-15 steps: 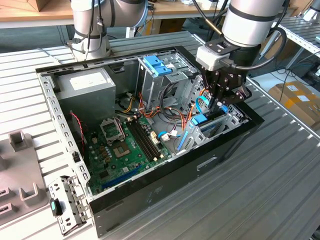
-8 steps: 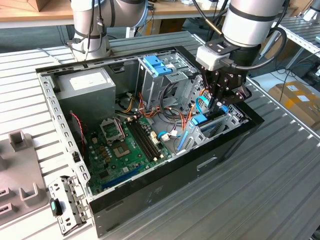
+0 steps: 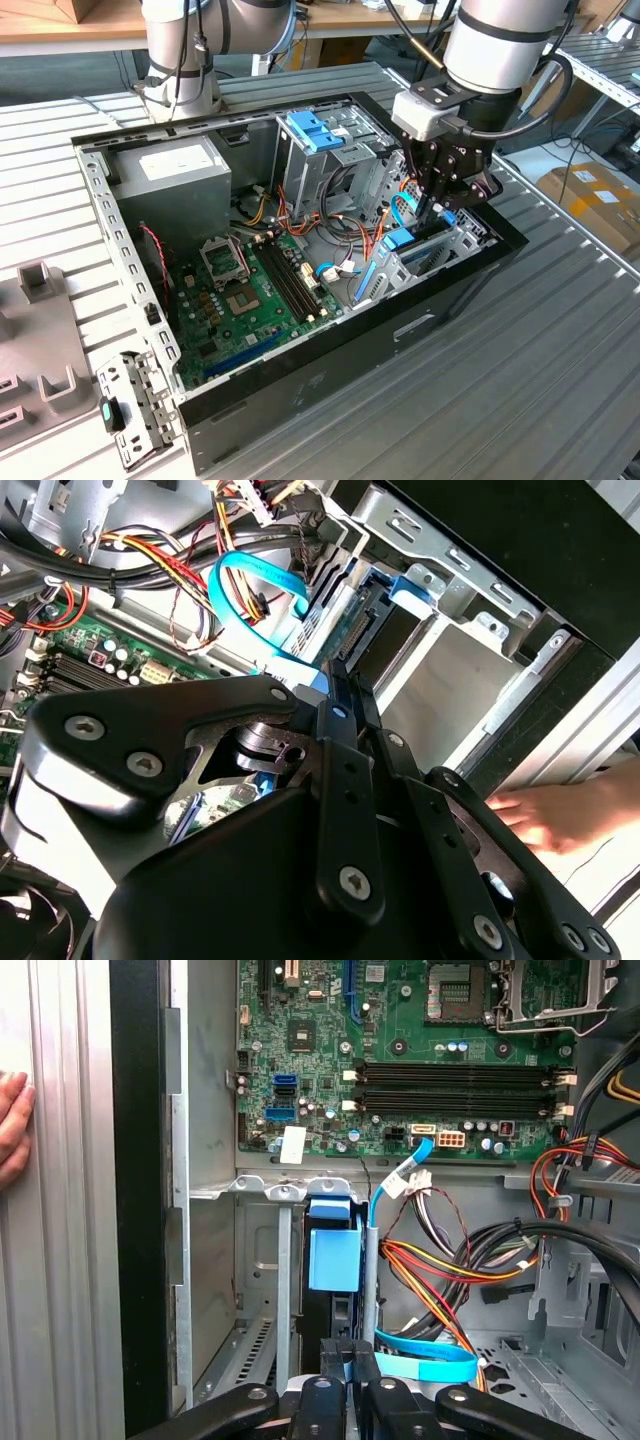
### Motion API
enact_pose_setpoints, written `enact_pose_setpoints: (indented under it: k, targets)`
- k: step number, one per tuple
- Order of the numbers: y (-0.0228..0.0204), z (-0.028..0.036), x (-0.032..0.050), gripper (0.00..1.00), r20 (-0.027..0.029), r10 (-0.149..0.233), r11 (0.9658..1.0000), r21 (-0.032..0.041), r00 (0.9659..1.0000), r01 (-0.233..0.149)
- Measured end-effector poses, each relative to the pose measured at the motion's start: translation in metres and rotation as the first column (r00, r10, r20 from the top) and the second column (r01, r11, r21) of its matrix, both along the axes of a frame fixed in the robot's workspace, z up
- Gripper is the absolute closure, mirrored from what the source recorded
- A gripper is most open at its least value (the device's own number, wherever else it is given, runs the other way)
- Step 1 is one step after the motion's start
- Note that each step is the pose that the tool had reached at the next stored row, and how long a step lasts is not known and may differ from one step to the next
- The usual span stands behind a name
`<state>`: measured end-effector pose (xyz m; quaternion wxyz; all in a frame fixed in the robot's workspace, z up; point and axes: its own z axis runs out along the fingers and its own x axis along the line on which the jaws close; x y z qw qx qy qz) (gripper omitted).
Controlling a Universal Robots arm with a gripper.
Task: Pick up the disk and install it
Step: 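Insert the first disk wire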
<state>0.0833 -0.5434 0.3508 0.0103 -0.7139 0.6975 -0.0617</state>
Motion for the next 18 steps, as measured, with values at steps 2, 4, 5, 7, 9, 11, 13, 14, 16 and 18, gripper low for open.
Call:
enact_pose_setpoints:
  k: [2,4,5,7,9,11,13,14,16,18]
  targets:
    - [0.0,0.0,0.0,0.84,0.0,0.0,1.0,-0.0001,1.0,0.0]
    - [0.0,0.0,-0.0001,0.84,-0.0029,0.0,1.0,-0.0002,1.0,0.0]
    - [0.0,0.0,-0.0001,0.84,-0.0041,0.0,1.0,-0.0001,1.0,0.0]
    - [0.0,0.0,0.0,0.84,-0.0079,0.0,1.0,-0.0002,1.0,0.0]
    - [0.0,0.0,0.0004,0.84,-0.0094,0.0,1.0,-0.0001,1.0,0.0]
    - [0.0,0.0,0.0026,0.84,-0.0102,0.0,1.0,-0.0001,0.9999,0.0]
    - [0.0,0.0,0.0026,0.84,-0.0102,0.0,1.0,-0.0001,0.9999,0.0]
    - [-0.0008,0.0,0.0027,0.84,-0.0103,0.0,1.0,0.0002,0.9999,0.0]
    - [-0.0009,0.0,0.0027,0.84,-0.0103,0.0,1.0,0.001,0.9999,0.0]
    - [-0.001,0.0,0.0026,0.84,-0.0101,0.0,1.0,0.0063,0.9999,0.0]
